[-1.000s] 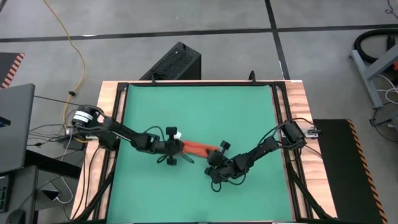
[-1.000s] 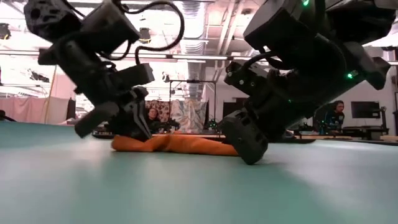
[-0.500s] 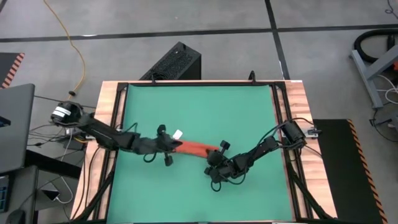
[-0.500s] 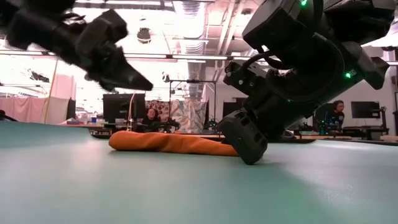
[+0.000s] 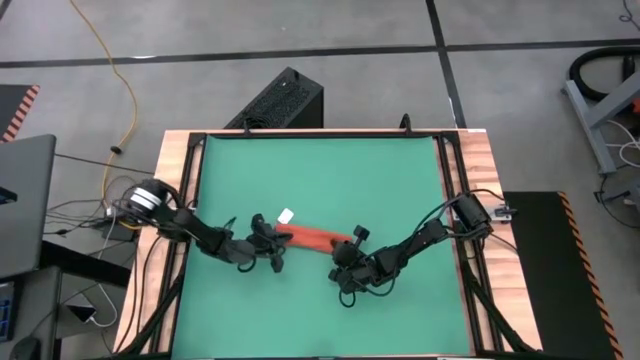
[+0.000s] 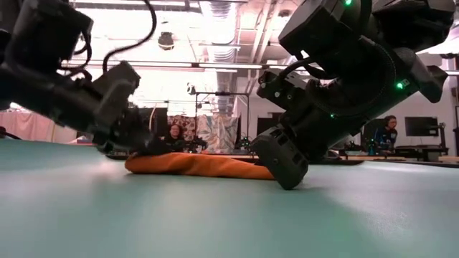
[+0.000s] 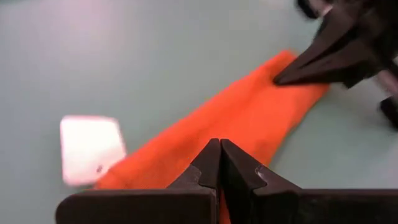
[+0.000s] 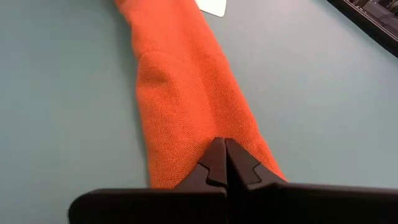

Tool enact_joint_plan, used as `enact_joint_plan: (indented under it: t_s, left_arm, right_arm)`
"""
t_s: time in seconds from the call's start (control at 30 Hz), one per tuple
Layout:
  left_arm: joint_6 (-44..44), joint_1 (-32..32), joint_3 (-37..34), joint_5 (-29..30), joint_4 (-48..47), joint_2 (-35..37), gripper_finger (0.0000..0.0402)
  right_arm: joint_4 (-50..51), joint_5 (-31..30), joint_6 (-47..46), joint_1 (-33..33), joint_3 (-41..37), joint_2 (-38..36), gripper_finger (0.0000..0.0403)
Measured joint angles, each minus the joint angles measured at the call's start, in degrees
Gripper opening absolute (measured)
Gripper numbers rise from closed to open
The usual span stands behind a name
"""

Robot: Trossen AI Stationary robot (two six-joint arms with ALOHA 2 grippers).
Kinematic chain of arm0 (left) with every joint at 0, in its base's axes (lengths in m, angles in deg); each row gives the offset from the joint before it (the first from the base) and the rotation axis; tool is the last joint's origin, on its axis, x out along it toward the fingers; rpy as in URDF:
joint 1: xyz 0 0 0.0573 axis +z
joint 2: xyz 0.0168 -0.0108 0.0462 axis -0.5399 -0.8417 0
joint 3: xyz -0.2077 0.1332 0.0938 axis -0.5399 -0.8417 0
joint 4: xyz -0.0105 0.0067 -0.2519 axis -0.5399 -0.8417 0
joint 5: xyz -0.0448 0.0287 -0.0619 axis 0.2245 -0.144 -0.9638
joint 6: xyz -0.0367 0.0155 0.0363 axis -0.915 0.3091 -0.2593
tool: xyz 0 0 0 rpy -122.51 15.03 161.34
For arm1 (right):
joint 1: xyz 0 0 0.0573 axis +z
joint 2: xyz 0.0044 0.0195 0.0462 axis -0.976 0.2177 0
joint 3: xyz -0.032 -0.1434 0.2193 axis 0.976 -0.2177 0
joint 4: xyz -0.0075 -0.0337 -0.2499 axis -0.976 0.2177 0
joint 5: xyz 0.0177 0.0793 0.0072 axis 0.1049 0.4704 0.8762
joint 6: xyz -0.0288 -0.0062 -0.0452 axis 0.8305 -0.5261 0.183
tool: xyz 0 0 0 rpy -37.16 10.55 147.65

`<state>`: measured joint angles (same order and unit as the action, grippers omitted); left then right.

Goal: Roll towel into tight, uniform cylinder
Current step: Roll the orange towel

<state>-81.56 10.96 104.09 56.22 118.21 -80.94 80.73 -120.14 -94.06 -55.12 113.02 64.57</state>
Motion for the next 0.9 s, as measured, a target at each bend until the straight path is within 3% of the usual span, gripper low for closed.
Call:
enact_joint_plan:
  t_s: [0.2, 0.6, 0.77, 0.9]
  left_arm:
    - [-6.45, -0.48, 0.26, -0.36, -5.62, -2.08, 0.0]
    - [-9.46, -0.52, 0.26, -3.88, -7.93, -2.14, 0.0]
    - [-10.46, -0.52, 0.23, -5.38, -8.06, -2.14, 0.0]
    - [-10.45, -0.52, 0.23, -5.17, -7.82, -2.16, 0.0]
  right_arm:
    - [0.98, 1.04, 1.36, 0.39, 0.21, -0.04, 0.0008]
    - [-1.84, 9.25, 27.38, -5.12, 0.55, -1.02, 0.0008]
    - [3.78, 6.89, 35.22, -7.73, -0.07, -5.76, 0.0008]
    - [9.27, 4.1, 35.34, -8.85, -0.23, -11.5, 0.0008]
